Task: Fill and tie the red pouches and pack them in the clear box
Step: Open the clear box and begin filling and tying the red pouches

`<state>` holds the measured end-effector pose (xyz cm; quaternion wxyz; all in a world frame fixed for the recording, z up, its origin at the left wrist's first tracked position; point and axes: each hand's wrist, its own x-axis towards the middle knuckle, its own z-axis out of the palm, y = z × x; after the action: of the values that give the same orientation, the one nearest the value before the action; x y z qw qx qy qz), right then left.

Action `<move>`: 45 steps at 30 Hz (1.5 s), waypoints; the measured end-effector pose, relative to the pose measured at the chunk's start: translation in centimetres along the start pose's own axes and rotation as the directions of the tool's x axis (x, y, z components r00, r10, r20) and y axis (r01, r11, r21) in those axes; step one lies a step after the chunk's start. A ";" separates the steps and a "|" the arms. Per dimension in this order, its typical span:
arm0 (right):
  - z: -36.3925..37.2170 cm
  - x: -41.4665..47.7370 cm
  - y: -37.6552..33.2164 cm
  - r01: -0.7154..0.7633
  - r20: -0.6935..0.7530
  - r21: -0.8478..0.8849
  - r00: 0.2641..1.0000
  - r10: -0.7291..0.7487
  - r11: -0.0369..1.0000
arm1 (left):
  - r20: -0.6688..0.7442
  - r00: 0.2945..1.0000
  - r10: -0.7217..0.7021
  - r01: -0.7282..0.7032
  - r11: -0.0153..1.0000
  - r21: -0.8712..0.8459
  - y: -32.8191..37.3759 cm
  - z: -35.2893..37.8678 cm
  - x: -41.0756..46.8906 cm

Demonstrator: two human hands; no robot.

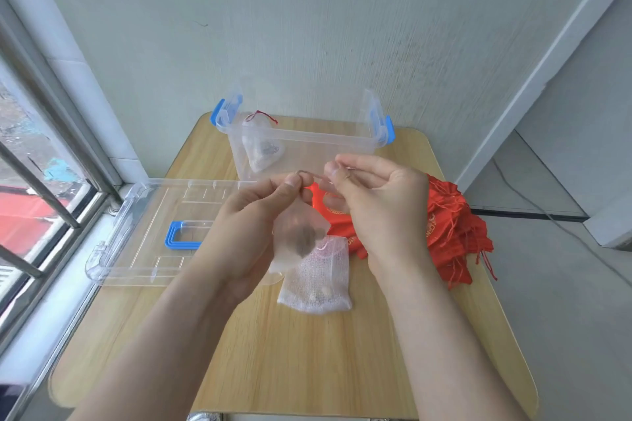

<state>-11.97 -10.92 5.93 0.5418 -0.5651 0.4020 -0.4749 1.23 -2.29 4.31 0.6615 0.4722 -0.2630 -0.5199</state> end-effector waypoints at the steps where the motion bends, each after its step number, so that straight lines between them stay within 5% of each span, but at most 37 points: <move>1: -0.1 0.1 0.0 0.015 -0.039 -0.012 0.999 -0.015 1.000 | -0.002 1.000 -0.001 0.001 0.999 -0.043 0.1 0.1 0.0; 6: 0.1 0.1 0.5 0.070 0.063 -0.321 0.997 -0.052 0.944 | -0.015 1.000 0.021 -0.022 0.996 -0.082 0.0 0.0 0.0; 10: 0.4 -0.1 -0.3 0.140 0.118 -0.483 0.989 -0.094 0.864 | -0.115 0.968 0.224 -0.159 0.897 0.412 -0.4 0.0 -0.3; 14: 0.2 0.0 -1.0 0.144 0.185 -0.415 0.980 -0.071 0.898 | 0.030 0.958 0.285 -0.248 0.773 0.583 -0.2 0.4 -0.9; 19: 0.3 -0.1 -0.8 0.121 0.192 -0.378 0.980 -0.051 0.918 | 0.118 0.968 0.223 -0.247 0.742 0.624 -0.5 0.0 -0.7; 25: -0.1 0.3 -1.3 -0.001 0.219 -0.141 0.975 0.032 0.990 | 0.084 0.959 0.269 -0.266 0.765 0.586 -0.5 -0.3 -0.5; 29: -0.6 0.7 -0.4 0.119 0.258 -0.370 0.966 -0.021 0.921 | 0.041 0.959 0.281 -0.260 0.811 0.523 -0.5 -0.8 -0.1; 33: -0.6 0.4 -0.5 0.111 0.365 -0.334 0.931 0.020 0.936 | 0.062 0.958 0.281 -0.269 0.797 0.540 -0.5 -1.2 0.0; 38: -0.7 0.6 0.1 0.207 0.378 -0.376 0.924 -0.055 0.903 | 0.091 0.947 0.307 -0.297 0.732 0.614 -0.3 -1.2 0.0; 45: -0.4 0.4 0.2 0.229 0.330 -0.411 0.940 -0.090 0.882 | 0.047 0.963 0.266 -0.240 0.762 0.602 0.0 -1.2 -0.4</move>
<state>-12.25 -11.46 5.79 0.4121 -0.7706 0.3637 -0.3225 2.07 -1.53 3.85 0.5462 0.6284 -0.4620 -0.3055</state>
